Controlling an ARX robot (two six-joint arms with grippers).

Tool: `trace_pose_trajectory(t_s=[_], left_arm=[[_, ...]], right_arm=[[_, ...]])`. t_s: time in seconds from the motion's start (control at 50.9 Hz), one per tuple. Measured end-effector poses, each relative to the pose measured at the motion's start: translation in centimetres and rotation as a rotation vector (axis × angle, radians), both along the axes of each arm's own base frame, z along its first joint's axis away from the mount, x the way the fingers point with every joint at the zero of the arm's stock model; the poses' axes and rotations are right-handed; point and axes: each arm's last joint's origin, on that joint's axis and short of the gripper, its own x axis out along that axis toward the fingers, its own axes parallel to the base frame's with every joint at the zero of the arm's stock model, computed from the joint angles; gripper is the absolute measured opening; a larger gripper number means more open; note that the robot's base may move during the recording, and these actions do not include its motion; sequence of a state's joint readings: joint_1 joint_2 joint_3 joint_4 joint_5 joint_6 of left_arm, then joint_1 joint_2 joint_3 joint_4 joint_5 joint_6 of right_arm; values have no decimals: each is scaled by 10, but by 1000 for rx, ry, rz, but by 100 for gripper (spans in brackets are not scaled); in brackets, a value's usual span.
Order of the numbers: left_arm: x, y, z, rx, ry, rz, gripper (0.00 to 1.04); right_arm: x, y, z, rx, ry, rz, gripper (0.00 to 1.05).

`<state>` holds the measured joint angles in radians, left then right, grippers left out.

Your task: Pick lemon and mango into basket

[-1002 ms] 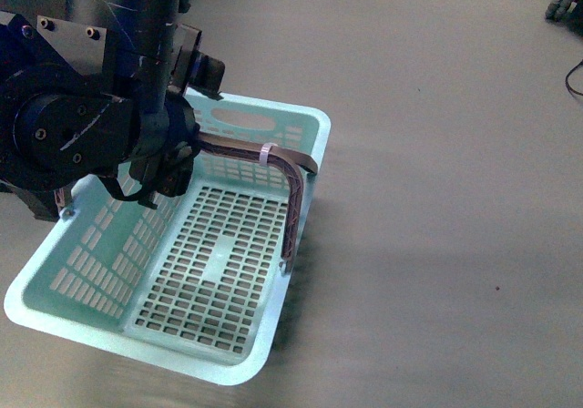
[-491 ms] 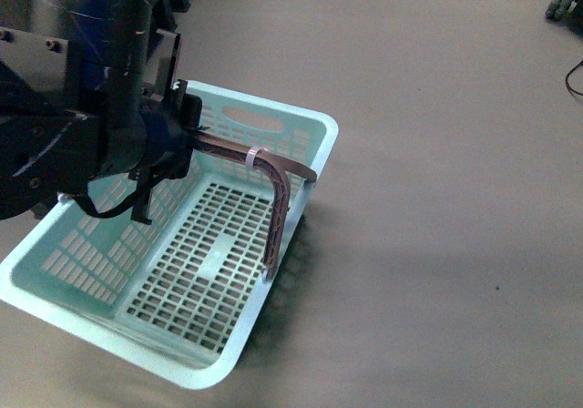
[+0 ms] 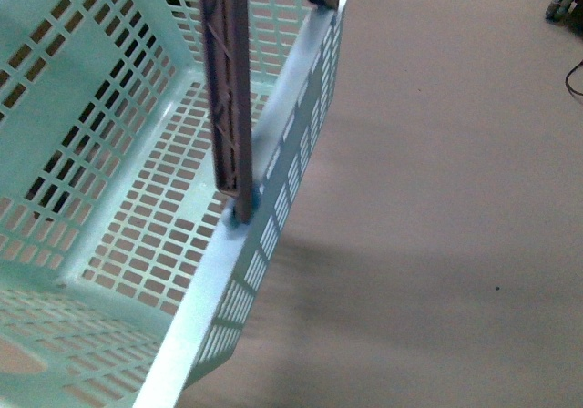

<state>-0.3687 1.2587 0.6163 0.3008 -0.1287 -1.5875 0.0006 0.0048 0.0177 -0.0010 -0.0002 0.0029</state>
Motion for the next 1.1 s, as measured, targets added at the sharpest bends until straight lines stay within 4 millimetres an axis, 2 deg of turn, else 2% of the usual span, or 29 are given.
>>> trace_pose_trajectory(t_s=[0.079,0.275,0.354,1.1], left_arm=[[-18,9,22,-19,-32,6,7],[-48,31,50,-27,-88,34,7],[-54,34,57,-23,-119,38,7],[-54,34,58,-17,-121,30,7]], right_arm=[[0,0,0,0,0,0,96],[0,0,0,0,0,0,96],[0,0,0,0,0,0,96],[0,0,0,0,0,0,96]])
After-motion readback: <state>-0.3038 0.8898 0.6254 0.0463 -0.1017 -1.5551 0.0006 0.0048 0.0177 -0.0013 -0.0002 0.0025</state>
